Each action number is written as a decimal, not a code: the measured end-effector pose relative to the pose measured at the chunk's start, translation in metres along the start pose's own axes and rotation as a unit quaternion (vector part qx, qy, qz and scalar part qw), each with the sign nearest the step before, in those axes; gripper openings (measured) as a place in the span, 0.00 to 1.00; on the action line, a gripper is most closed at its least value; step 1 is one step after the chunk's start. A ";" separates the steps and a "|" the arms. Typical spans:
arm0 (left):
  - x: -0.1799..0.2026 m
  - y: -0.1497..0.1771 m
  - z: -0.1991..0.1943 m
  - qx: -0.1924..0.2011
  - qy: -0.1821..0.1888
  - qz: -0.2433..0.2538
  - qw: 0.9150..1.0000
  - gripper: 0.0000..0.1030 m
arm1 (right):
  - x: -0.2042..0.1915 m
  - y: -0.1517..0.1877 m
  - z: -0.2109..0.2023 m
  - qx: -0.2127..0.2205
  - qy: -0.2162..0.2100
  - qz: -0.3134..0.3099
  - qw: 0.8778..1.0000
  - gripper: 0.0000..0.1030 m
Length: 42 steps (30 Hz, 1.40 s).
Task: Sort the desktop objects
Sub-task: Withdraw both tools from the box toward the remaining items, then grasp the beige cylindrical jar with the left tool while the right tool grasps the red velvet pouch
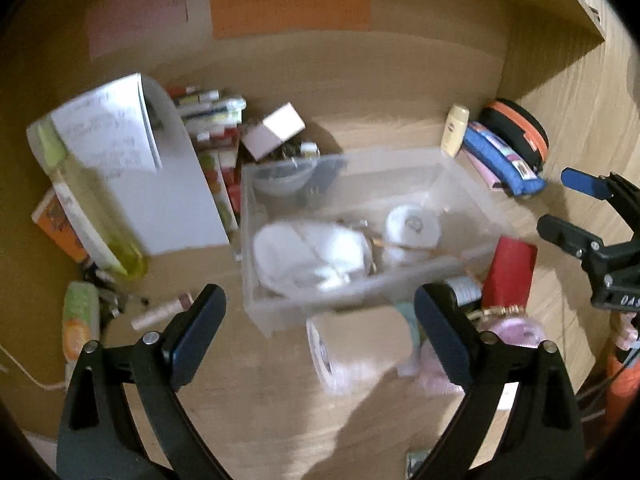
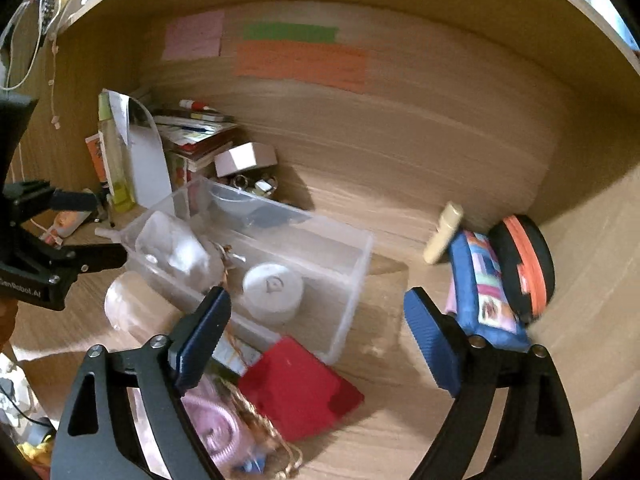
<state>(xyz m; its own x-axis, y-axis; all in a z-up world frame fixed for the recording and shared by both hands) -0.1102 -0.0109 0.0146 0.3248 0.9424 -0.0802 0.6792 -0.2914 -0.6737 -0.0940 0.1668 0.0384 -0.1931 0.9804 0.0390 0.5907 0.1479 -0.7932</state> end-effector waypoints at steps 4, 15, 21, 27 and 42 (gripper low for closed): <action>0.007 0.016 0.004 -0.015 0.008 -0.001 1.000 0.93 | 0.012 0.018 0.003 -0.020 0.012 0.018 1.000 0.85; 0.023 0.055 0.020 -0.051 0.023 -0.019 0.998 0.93 | 0.015 0.081 -0.012 -0.054 -0.002 0.041 0.998 0.85; 0.031 0.053 0.030 -0.055 0.031 -0.026 0.998 0.93 | 0.012 0.087 -0.019 -0.052 -0.021 0.048 0.997 0.85; 0.033 0.048 0.048 -0.064 0.027 -0.042 0.997 0.93 | 0.022 0.079 -0.002 -0.065 -0.014 0.065 0.996 0.85; 0.032 0.046 0.048 -0.021 -0.013 -0.038 0.999 0.87 | 0.037 0.078 0.063 -0.139 -0.119 0.160 0.970 0.48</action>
Point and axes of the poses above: each gripper's, at about its wrist camera, not at the fingertips, and z roughly the way its jaws point, x to its right, y to its underside, the point moved 2 cm from there along z, roughly the way its jaws point, and after that the axes turned 7 degrees about z, right-handed, at the moved point
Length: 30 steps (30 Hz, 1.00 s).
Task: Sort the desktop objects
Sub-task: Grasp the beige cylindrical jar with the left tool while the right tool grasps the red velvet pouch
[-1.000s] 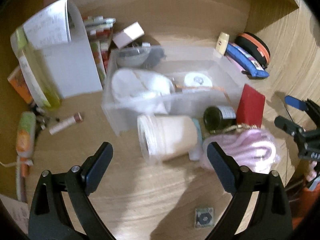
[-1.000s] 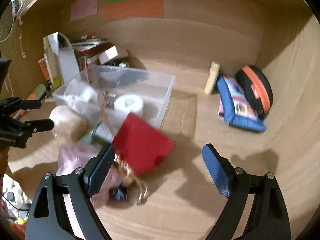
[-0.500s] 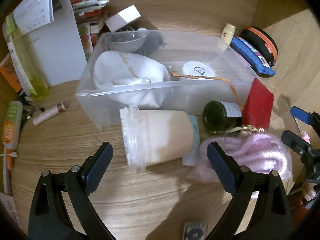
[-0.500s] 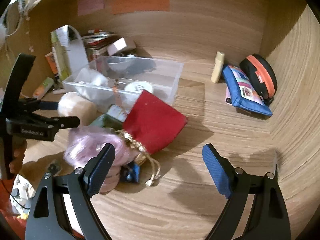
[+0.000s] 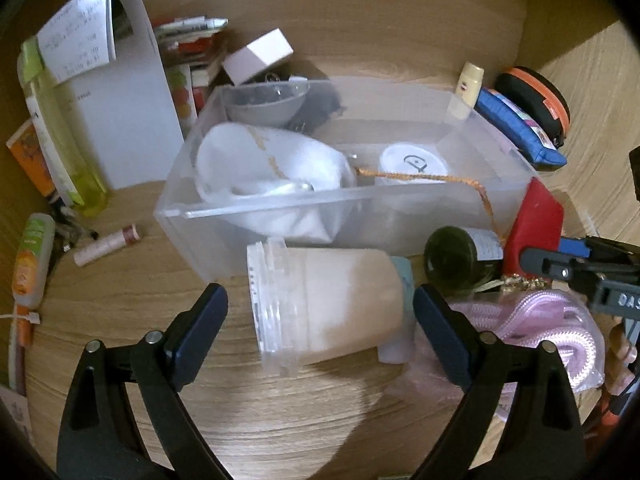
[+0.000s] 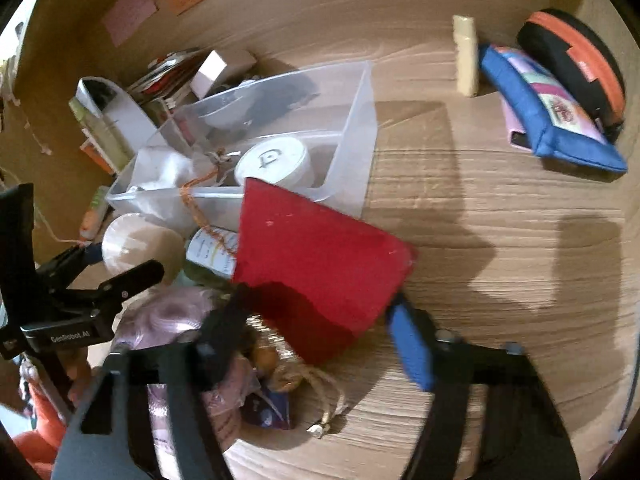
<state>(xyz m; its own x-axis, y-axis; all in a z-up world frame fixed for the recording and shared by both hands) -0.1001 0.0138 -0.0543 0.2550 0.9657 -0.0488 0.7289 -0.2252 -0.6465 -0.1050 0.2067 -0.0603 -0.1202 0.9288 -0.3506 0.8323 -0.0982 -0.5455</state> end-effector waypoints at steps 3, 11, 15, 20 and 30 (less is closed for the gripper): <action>-0.002 -0.001 0.003 -0.006 0.015 -0.003 1.000 0.73 | 0.001 -0.002 -0.004 0.012 0.009 -0.003 1.000 0.30; 0.002 0.002 -0.004 0.003 0.015 -0.004 1.000 0.64 | -0.007 -0.005 -0.031 0.055 0.008 -0.014 0.998 0.08; -0.005 0.001 -0.008 0.000 0.043 -0.030 0.999 0.64 | -0.018 -0.006 -0.049 0.081 0.007 -0.036 0.996 0.07; -0.004 0.002 -0.015 0.007 0.040 -0.036 0.999 0.64 | -0.032 -0.009 -0.066 0.108 0.007 -0.056 0.993 0.06; -0.007 -0.009 -0.050 0.050 0.039 -0.036 0.997 0.64 | -0.049 -0.027 -0.079 0.132 -0.003 -0.074 0.989 0.05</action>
Point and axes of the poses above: each gripper's, at about its wrist camera, not at the fingertips, and z roughly the way its jaws point, x to its right, y to its underside, the point moved 2 cm from there along z, roughly the way its jaws point, and after that the axes turned 7 degrees about z, right-handed, at the moved point
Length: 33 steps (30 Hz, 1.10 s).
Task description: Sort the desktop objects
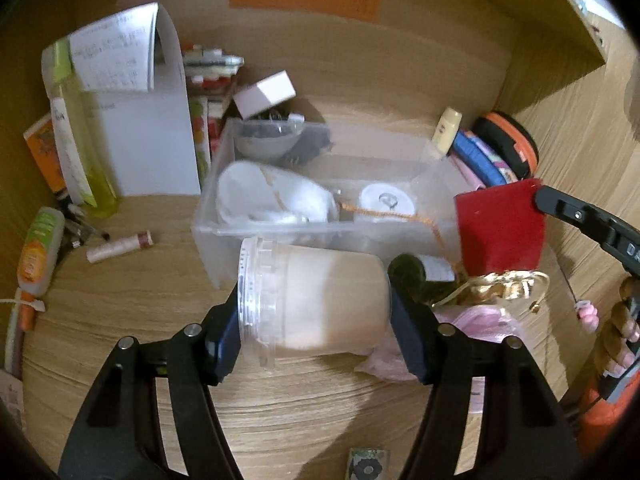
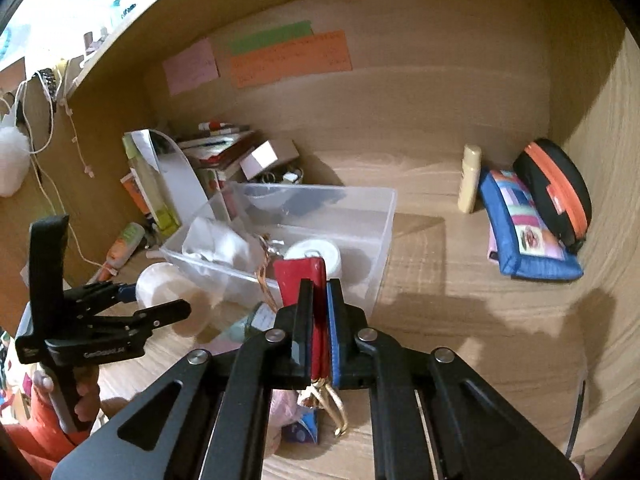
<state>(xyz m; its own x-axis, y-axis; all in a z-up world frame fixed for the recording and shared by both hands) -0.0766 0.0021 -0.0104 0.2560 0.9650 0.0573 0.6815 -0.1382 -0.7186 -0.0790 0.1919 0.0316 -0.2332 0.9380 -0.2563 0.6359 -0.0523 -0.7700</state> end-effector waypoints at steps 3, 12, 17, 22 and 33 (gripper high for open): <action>-0.002 -0.008 -0.007 0.012 0.000 0.001 1.000 0.64 | -0.003 -0.010 -0.003 0.013 -0.006 -0.004 1.000 0.05; -0.003 -0.020 -0.016 0.030 0.003 0.006 1.000 0.64 | -0.004 -0.017 0.001 -0.009 -0.008 -0.005 1.000 0.09; -0.002 -0.020 -0.013 0.028 0.008 0.008 1.000 0.64 | 0.024 0.010 0.012 -0.049 0.026 0.034 0.998 0.78; -0.001 -0.019 -0.008 0.024 0.018 0.005 1.000 0.64 | 0.049 0.035 0.029 -0.111 0.033 0.083 0.990 0.84; 0.006 -0.033 -0.004 0.028 0.012 0.022 0.999 0.63 | 0.052 0.056 0.080 -0.178 0.025 0.109 0.978 0.84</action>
Point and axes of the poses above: each gripper's, at about its wrist camera, not at the fingertips, and z roughly the way its jaws point, x to its right, y to its underside, the point moved 2 cm from there along z, roughly the way its jaws point, and after that the axes turned 7 degrees about z, right-handed, at the moved point
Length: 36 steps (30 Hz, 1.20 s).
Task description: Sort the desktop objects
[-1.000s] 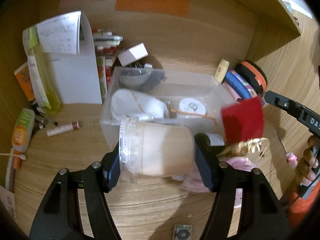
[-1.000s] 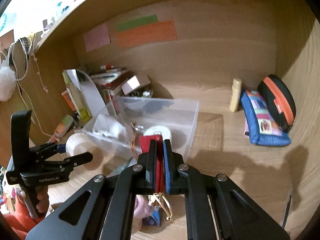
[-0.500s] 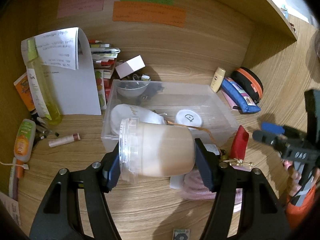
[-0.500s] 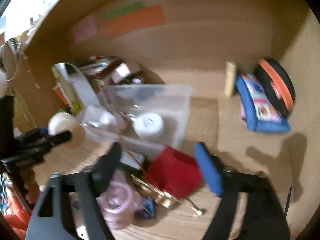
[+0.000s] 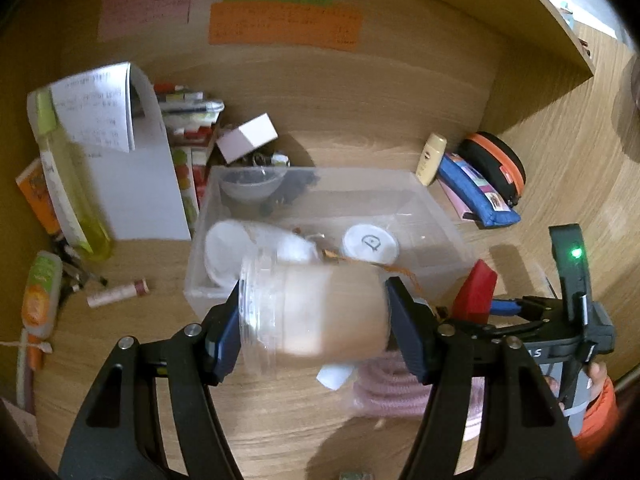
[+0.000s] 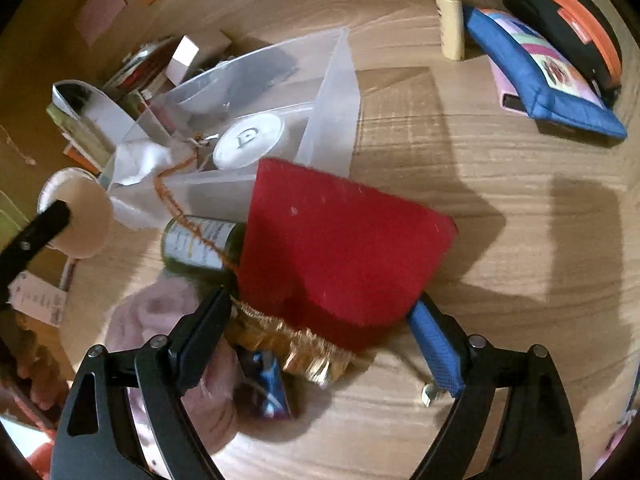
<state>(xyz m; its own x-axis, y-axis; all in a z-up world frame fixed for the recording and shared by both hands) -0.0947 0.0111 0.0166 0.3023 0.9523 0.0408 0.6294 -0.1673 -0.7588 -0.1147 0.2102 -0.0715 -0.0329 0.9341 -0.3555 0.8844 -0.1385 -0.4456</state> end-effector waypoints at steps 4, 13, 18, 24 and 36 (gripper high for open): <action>0.001 -0.012 0.000 0.009 0.007 0.010 1.000 0.41 | 0.001 -0.005 0.003 0.005 0.003 -0.001 1.000 0.64; 0.002 -0.009 0.000 0.006 -0.006 0.036 0.999 0.45 | 0.003 -0.003 -0.011 0.029 0.002 -0.022 0.999 0.19; -0.011 0.022 -0.008 -0.016 -0.016 0.025 0.999 0.73 | 0.001 -0.004 -0.011 0.040 -0.002 -0.027 0.999 0.14; -0.013 0.051 0.009 -0.064 -0.010 0.016 0.998 0.78 | 0.000 -0.008 -0.026 0.068 -0.008 -0.018 0.998 0.12; -0.018 0.062 0.055 -0.106 0.010 -0.024 0.994 0.75 | -0.002 -0.004 -0.074 0.119 -0.016 -0.018 0.993 0.09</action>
<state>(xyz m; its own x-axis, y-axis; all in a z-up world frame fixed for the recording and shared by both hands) -0.1004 -0.0026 -0.0675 0.2816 0.9555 0.0879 0.7797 -0.1745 -0.6014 -0.0837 0.2329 -0.0083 -0.0801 0.9292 -0.3609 0.7476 -0.1834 -0.6383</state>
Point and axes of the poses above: each gripper's, at about its wrist camera, not at the fingertips, and z roughly the way its jaws point, x to its right, y to its underside, the point moved 2 cm from there along z, roughly the way its jaws point, and after that the axes turned 7 degrees about z, right-handed, at the moved point
